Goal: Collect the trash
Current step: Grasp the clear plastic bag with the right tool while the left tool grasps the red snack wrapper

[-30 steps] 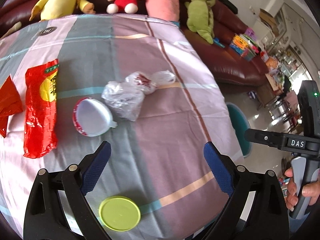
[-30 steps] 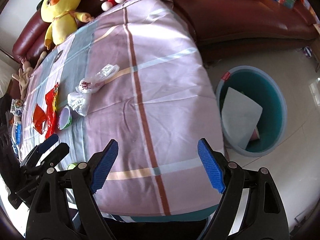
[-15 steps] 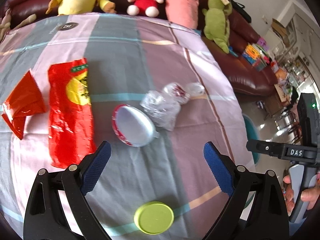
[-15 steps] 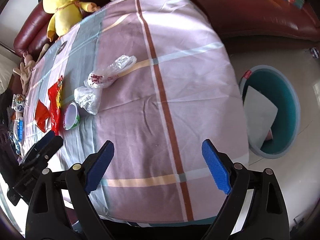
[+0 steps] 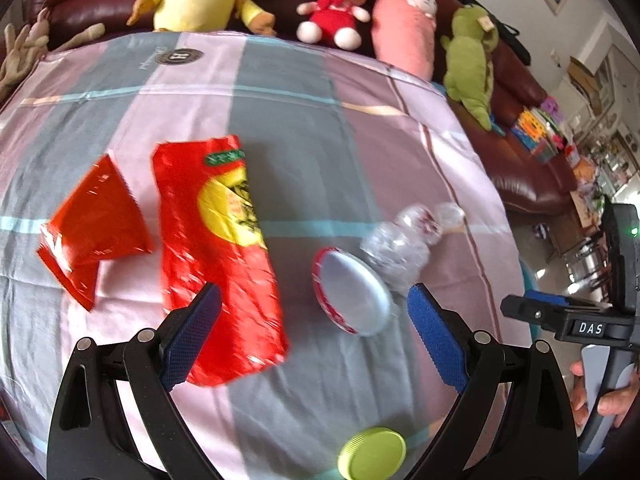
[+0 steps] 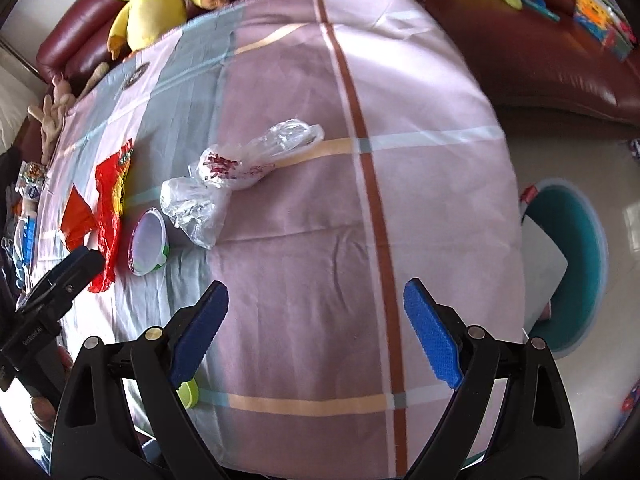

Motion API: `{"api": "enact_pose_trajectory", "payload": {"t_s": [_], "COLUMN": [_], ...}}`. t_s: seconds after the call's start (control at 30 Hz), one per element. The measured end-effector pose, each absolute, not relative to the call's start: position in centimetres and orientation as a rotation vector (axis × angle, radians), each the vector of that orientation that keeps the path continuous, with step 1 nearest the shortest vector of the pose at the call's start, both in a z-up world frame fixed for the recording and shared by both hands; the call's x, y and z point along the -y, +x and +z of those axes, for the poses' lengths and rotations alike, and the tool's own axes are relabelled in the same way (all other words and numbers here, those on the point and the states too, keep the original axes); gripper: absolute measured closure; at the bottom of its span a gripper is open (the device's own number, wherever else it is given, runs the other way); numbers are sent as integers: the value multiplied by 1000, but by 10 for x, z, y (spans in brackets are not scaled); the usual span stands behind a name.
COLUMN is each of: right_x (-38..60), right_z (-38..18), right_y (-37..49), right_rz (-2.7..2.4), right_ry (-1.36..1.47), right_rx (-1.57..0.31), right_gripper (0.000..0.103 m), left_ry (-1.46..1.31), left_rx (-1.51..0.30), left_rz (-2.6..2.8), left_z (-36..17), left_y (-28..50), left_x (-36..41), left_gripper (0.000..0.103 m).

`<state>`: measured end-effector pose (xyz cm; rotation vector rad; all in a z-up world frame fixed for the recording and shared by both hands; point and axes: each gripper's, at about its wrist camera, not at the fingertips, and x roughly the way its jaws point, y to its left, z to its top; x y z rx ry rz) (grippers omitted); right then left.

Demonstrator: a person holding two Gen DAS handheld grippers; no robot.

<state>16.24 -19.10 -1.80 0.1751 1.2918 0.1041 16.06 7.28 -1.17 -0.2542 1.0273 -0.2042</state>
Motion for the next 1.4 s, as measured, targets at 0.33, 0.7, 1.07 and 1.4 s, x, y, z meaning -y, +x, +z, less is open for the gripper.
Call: {"api": "enact_pose_trajectory", "payload": {"t_s": [0.33,0.7,1.07,1.4], "right_x": [150,131,116,97], "right_z": [-32,-52,-62,-60], "right_y": [203,238,252,249], "right_rz": [150,146,172,237], "right_ry": [211,300,298,216], "right_rx": [-1364,-1365,-1331,-1253], "right_gripper": [18,18,18,79], "left_ry": [-302,-296,-306,-275], "left_rx": [-1021,-1065,-1099,-1114], "left_rz": [-100,-90,-83,-81], "left_z": [-18,-38,-52,-55], "left_y": [175,183,190,192], "left_x": [-119,-125,-126,-116], "left_gripper": [9,9,9,9]}}
